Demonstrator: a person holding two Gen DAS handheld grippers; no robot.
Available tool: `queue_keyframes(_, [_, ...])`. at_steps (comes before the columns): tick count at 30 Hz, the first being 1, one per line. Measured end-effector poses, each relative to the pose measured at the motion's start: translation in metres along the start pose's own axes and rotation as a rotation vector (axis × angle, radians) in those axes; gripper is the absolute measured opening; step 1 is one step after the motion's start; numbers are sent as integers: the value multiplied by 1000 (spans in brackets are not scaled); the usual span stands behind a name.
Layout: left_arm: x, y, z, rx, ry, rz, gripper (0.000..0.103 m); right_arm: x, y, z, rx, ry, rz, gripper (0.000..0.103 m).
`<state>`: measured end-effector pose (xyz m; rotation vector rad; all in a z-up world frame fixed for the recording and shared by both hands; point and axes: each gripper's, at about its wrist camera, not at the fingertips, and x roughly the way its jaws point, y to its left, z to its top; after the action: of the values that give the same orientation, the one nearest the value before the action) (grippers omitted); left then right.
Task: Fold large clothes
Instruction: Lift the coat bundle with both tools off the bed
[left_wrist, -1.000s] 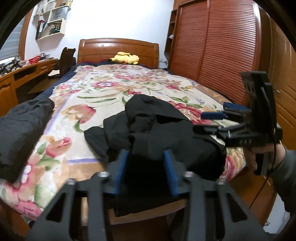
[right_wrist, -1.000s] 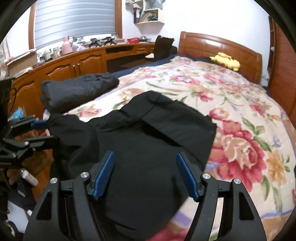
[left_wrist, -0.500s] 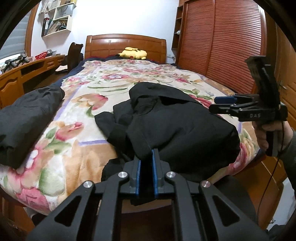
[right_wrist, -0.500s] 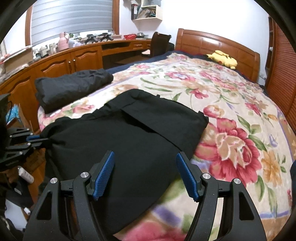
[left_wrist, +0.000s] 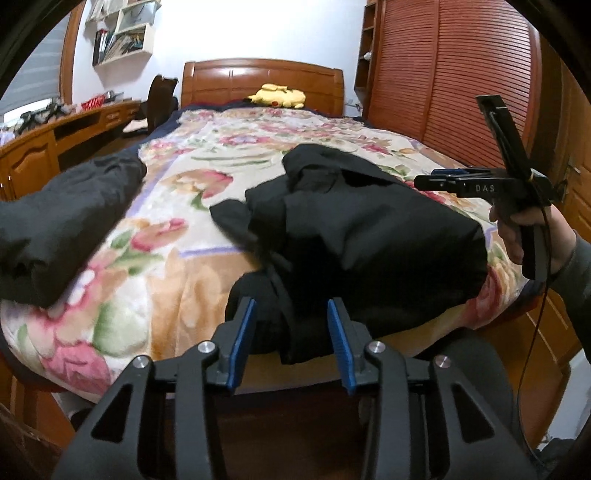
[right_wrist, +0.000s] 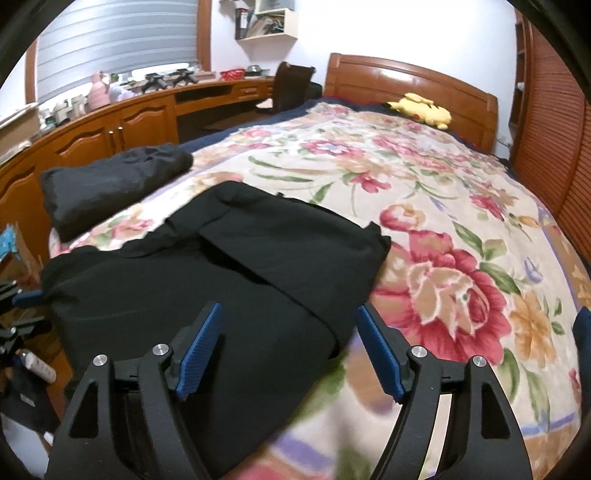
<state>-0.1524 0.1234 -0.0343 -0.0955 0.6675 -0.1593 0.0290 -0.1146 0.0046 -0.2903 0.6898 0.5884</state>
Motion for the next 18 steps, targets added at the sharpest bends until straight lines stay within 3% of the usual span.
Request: queue_keyframes(18, [28, 14, -1, -72, -21, -57, 40, 94, -61, 24, 122, 79, -55, 89])
